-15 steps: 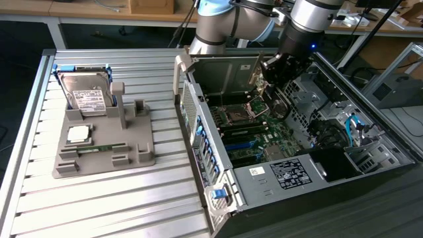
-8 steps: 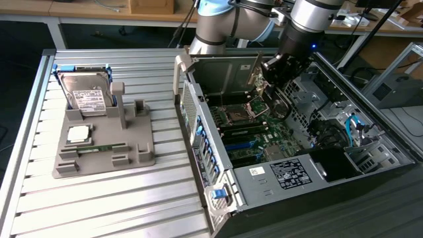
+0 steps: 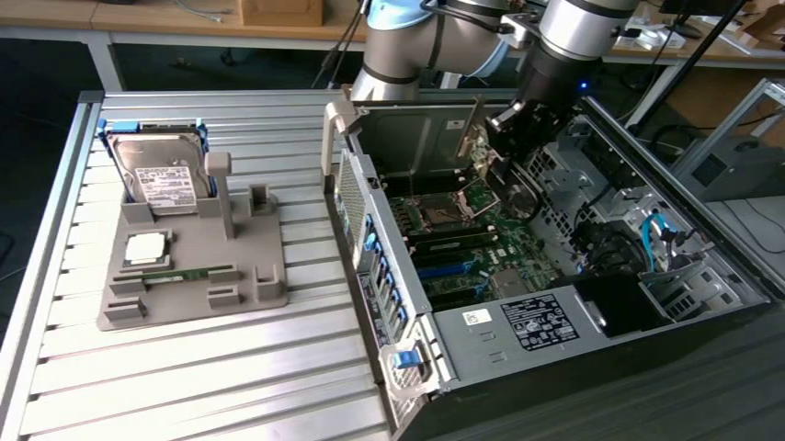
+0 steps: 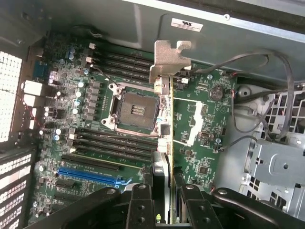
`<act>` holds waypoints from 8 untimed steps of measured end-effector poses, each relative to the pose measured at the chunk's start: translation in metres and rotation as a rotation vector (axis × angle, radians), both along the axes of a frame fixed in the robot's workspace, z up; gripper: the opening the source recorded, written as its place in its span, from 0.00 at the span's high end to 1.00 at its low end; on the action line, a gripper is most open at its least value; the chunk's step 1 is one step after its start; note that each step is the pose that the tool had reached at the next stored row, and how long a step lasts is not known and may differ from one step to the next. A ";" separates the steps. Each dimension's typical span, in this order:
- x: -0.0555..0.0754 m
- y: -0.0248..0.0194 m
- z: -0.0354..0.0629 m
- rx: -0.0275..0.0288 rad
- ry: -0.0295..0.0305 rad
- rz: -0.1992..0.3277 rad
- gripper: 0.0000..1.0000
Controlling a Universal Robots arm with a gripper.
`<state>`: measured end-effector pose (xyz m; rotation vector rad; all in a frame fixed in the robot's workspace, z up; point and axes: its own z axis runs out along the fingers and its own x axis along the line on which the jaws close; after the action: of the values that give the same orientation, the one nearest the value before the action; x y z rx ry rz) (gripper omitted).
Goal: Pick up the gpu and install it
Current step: 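Insert the gpu into the slot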
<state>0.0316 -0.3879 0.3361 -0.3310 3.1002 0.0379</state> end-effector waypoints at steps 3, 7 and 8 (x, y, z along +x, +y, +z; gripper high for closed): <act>0.000 0.0000 0.0000 -0.0001 0.0000 0.021 0.73; 0.000 0.0000 -0.0001 0.0000 0.0000 0.044 0.73; 0.000 0.0000 -0.0002 0.0000 0.0000 0.051 0.73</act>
<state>0.0316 -0.3879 0.3359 -0.4108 3.0913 0.0388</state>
